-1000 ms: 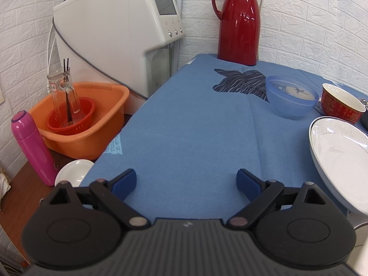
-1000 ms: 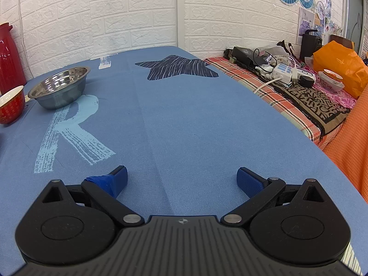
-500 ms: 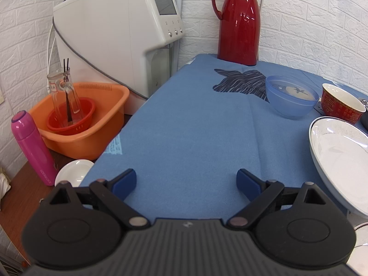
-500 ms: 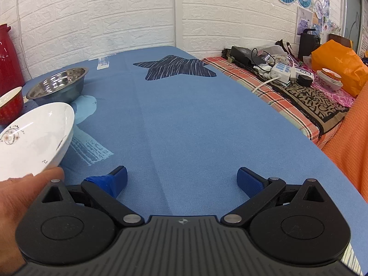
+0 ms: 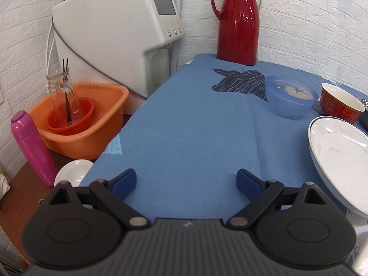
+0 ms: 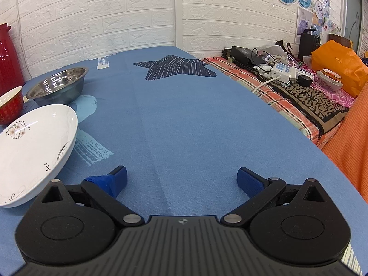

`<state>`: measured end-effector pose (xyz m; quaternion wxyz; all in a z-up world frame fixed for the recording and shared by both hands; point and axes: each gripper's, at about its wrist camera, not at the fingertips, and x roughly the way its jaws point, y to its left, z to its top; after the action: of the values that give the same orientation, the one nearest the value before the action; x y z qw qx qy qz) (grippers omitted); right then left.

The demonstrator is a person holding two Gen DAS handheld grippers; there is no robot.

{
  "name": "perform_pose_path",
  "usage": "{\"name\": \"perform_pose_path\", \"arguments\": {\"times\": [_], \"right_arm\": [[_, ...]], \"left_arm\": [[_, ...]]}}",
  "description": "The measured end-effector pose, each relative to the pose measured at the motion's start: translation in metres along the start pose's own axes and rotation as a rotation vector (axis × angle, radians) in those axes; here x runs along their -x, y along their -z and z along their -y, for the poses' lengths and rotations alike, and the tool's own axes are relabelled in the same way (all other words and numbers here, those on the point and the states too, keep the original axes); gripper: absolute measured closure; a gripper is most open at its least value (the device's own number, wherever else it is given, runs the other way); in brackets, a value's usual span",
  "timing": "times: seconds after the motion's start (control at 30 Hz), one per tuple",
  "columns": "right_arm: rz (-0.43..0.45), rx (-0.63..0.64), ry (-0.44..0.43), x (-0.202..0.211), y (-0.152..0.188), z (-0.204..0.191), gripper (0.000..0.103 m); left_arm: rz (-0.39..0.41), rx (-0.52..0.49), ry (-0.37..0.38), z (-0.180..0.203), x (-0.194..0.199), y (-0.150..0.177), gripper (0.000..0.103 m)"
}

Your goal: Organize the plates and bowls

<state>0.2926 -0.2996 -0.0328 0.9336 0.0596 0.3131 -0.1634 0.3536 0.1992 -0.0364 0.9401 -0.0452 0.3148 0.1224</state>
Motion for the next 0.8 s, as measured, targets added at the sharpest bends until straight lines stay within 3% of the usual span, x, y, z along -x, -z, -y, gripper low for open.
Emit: {"name": "perform_pose_path", "arguments": {"times": [0.8], "right_arm": [[-0.001,0.001,0.0,0.0003,-0.0001,-0.0002,0.013]], "left_arm": [[0.0,0.002,-0.007,-0.0017,0.0018,0.0019,0.01]]}}
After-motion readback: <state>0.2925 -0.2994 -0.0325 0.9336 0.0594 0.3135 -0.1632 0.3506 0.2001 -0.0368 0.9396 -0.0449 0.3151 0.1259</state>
